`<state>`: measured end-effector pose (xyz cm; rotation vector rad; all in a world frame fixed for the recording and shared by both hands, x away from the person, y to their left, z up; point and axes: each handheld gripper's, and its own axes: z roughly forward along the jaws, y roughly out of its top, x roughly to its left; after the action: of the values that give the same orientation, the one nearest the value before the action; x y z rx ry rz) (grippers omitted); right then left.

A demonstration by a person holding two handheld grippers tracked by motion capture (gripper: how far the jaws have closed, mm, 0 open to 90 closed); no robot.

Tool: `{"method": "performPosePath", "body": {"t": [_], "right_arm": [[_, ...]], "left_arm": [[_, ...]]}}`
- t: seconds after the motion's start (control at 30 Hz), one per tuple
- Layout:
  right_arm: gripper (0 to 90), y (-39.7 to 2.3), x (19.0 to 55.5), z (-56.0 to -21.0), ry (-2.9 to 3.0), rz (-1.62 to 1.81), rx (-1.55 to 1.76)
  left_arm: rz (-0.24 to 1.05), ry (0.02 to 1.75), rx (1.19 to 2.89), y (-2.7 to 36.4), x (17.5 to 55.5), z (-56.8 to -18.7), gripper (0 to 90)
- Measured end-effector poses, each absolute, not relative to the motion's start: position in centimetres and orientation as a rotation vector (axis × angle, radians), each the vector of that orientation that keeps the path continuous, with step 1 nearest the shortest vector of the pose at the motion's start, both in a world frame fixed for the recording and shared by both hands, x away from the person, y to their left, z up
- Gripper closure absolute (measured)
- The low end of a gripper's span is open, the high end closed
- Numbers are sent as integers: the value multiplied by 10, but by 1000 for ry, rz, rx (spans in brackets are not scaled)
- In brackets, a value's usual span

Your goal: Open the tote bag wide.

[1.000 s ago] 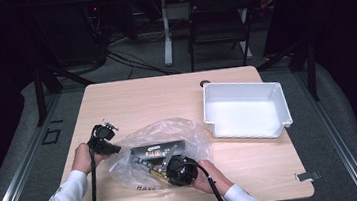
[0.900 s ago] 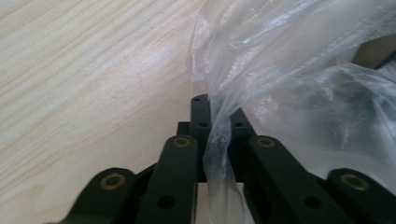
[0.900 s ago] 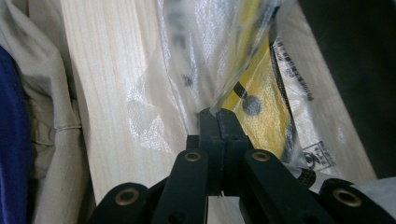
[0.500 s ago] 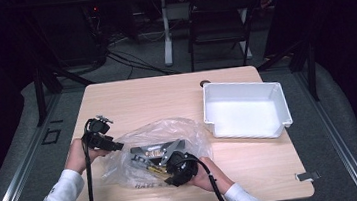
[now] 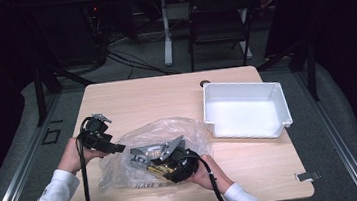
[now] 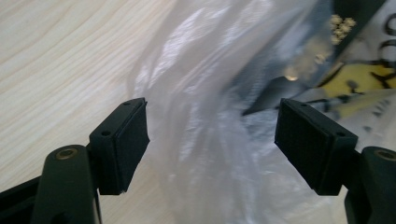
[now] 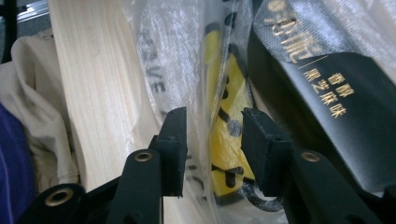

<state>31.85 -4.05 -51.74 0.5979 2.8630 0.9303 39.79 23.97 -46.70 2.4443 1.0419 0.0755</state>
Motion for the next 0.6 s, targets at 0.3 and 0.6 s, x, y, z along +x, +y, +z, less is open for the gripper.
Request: {"method": "performPosePath", "body": {"t": [0.3,0.6], "right_arm": [[686,-23,314,-523,2830,936,604],[900,-13,308,-532,2851,915,542]], "left_arm": [[-22,1083,2540,229,405,-505,528],[-7,1103,2537,228,406,-518,842]]}}
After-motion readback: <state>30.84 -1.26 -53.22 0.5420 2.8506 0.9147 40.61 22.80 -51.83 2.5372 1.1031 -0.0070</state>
